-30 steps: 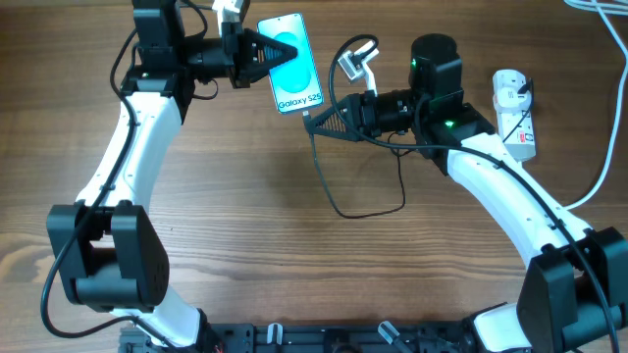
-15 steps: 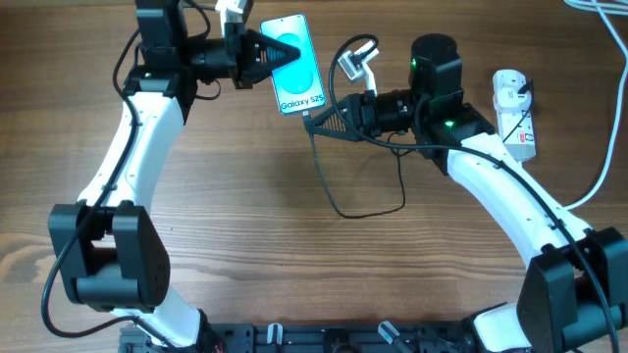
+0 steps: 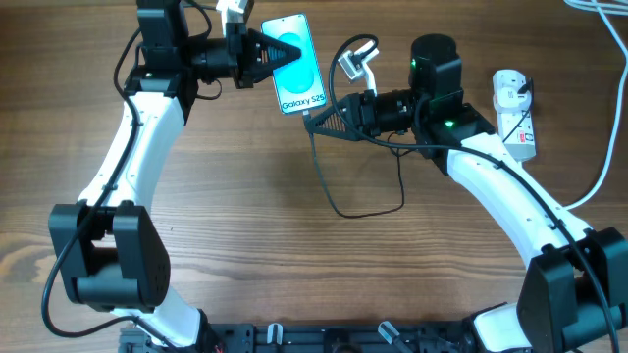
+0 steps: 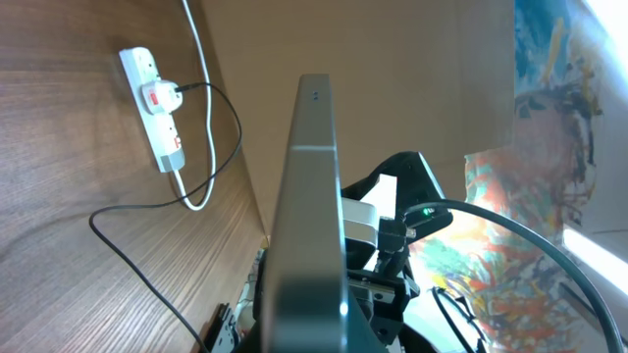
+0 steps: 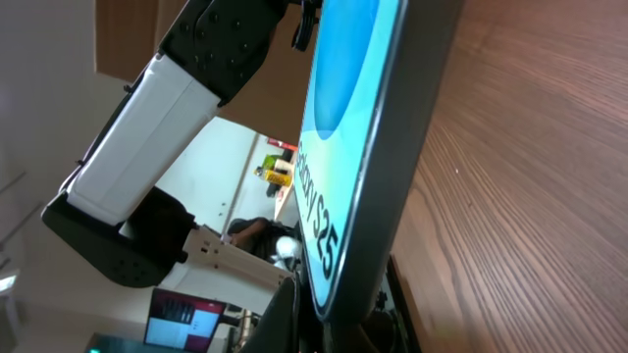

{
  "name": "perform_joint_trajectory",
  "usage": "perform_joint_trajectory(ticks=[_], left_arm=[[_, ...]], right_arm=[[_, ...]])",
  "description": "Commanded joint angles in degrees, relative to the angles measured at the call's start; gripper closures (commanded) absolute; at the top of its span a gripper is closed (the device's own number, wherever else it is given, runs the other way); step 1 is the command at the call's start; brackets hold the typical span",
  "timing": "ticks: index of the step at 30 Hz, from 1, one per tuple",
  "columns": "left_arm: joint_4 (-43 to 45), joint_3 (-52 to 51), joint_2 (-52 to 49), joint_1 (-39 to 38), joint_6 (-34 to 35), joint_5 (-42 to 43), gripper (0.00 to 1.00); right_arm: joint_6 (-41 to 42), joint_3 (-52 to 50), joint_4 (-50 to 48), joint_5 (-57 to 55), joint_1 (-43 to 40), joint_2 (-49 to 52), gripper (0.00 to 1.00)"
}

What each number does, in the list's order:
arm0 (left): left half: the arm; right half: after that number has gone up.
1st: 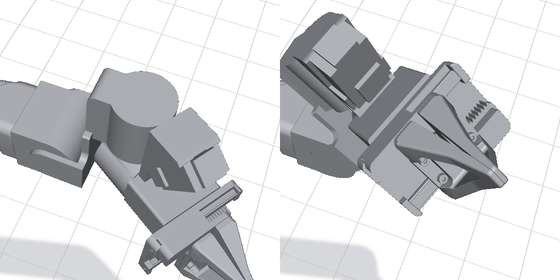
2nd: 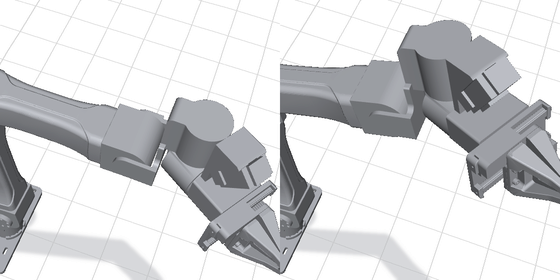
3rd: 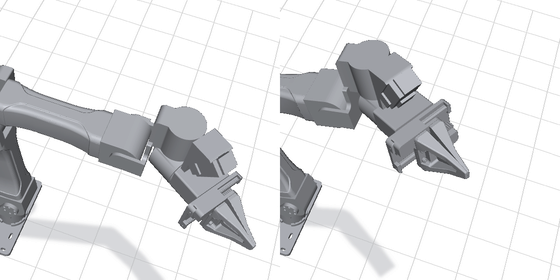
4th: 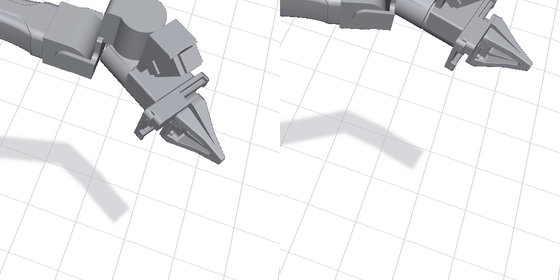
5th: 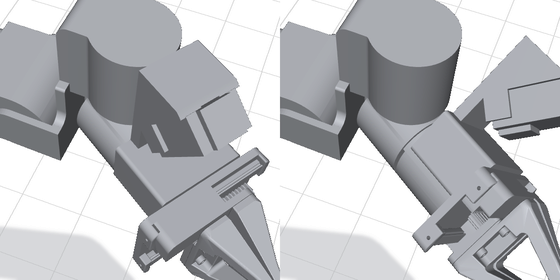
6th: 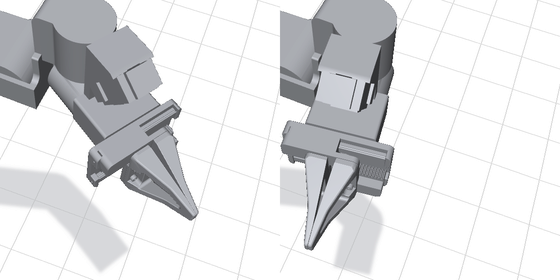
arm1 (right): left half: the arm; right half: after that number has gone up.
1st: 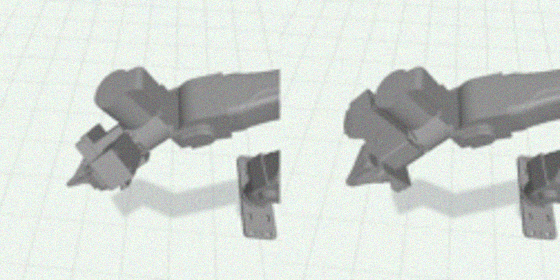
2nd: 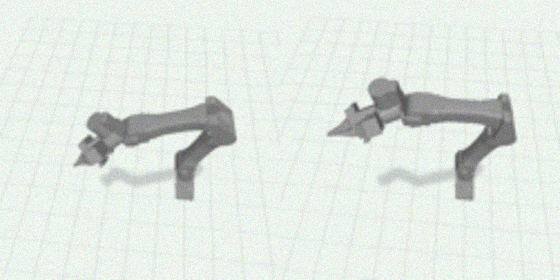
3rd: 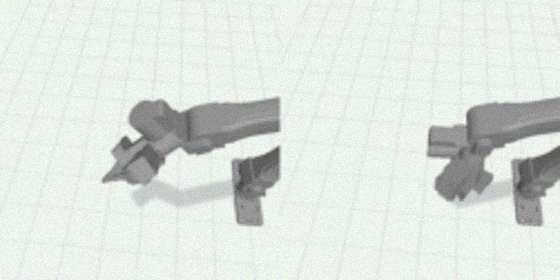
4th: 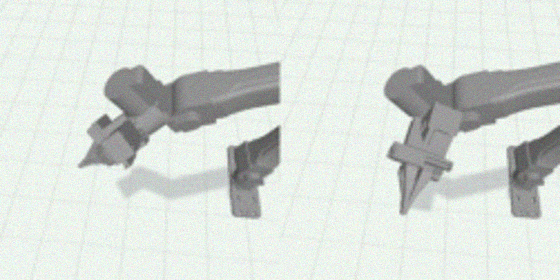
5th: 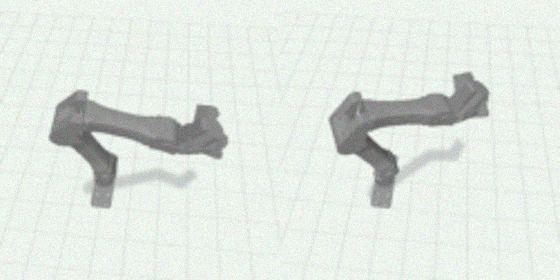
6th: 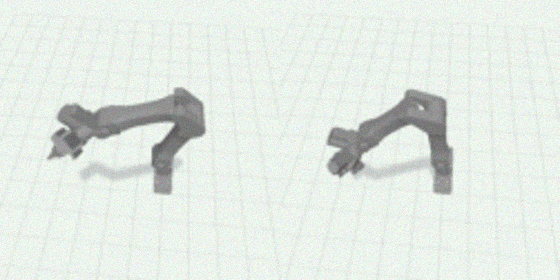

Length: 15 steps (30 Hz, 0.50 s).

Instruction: Plug charger to phone and switch on socket

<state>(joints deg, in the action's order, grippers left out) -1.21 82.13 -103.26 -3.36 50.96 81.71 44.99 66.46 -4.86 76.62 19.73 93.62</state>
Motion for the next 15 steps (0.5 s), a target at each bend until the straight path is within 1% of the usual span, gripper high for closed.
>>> perform_joint_trajectory(ticks=[1, 15], left_arm=[[0.5, 0.4, 1.3, -0.2, 0.3, 0.9, 0.96], [0.5, 0.4, 1.3, -0.2, 0.0, 1.2, 0.96]], right_arm=[[0.2, 0.5, 0.2, -1.4, 0.2, -0.2, 0.96], [0.2, 0.5, -0.3, -2.0, 0.2, -0.2, 0.96]])
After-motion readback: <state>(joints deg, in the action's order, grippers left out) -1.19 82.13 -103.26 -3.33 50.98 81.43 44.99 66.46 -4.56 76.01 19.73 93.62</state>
